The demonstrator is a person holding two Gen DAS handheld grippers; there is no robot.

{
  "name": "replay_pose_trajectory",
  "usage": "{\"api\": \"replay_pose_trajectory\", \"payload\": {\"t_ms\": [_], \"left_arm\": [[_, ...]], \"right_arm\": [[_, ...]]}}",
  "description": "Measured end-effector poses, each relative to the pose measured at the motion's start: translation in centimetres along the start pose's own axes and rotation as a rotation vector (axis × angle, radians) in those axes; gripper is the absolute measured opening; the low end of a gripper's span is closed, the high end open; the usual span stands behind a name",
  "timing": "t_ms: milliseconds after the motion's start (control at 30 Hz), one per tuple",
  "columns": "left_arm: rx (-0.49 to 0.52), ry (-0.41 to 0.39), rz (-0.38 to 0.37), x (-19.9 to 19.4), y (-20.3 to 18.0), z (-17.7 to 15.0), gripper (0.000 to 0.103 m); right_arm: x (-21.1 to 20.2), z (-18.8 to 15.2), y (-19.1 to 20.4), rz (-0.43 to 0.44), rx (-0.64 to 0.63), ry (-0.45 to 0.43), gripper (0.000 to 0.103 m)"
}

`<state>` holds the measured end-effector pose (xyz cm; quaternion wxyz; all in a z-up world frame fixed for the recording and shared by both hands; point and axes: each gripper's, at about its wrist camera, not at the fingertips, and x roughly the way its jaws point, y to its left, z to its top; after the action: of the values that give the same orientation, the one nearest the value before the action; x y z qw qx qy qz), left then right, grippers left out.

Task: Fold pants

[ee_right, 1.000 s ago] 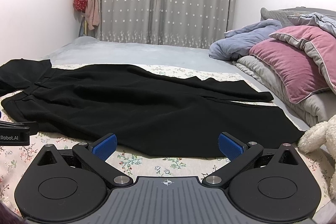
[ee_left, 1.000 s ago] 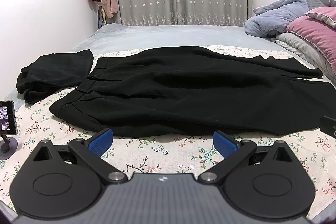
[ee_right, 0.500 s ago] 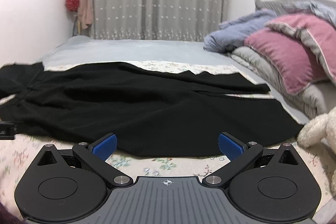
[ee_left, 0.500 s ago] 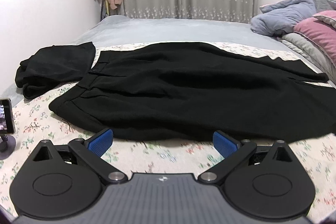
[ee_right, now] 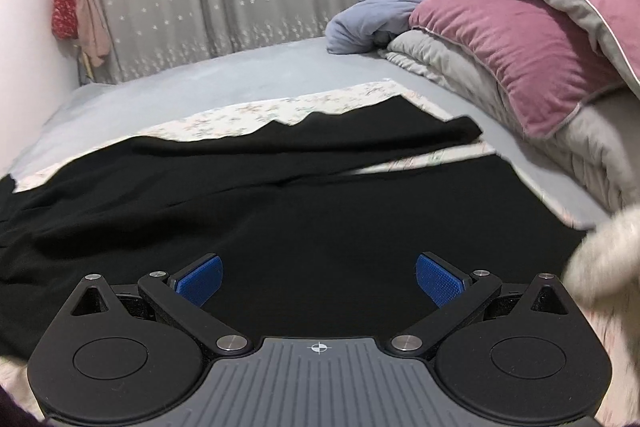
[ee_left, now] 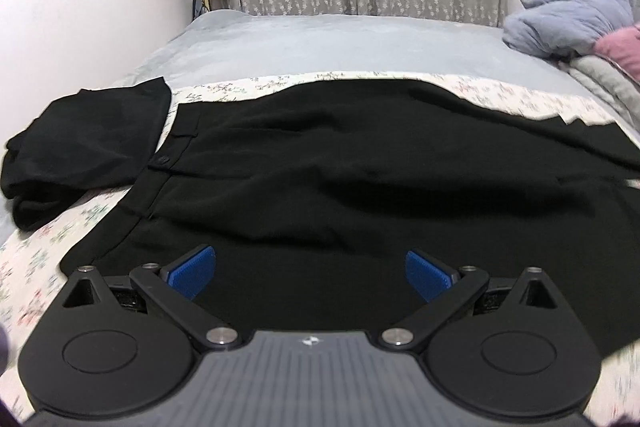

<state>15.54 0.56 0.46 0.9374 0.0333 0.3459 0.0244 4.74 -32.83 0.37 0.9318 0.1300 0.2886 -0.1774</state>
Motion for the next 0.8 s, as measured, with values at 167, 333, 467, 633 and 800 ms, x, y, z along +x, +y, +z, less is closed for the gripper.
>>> {"api": "replay_pose_trajectory", "payload": {"t_ms": [167,333,467,633,800], "left_arm": [[0.004,-0.008,0.008,3.9,-1.9,3.0,0.103],[-0.015,-0.009,0.021,8.2,-5.0,5.5,0.103],[-0.031,0.002,0.020,11.6,-7.7,7.0,0.103],[-0.062,0.032,0.004,14.7,-10.6,8.0,0.103],[-0.071,0.046,-0.009,17.0,-13.6,8.8,0.103]], "right_arm": [[4.8,3.7,-2.1,-0.043,-0.043,-0.014,0.103],[11.9,9.0,-4.0,-0.080,-0.089,-0.014,0.103],[18.7,13.3,-5.2,-0.104,-0.113,0.021,0.102],[25.6,17.9,-8.2,-0.142,-0.115,0.045,0.102],[32.3,20.4,-11.4,-0.130,-0.086,0.139,0.088]]}}
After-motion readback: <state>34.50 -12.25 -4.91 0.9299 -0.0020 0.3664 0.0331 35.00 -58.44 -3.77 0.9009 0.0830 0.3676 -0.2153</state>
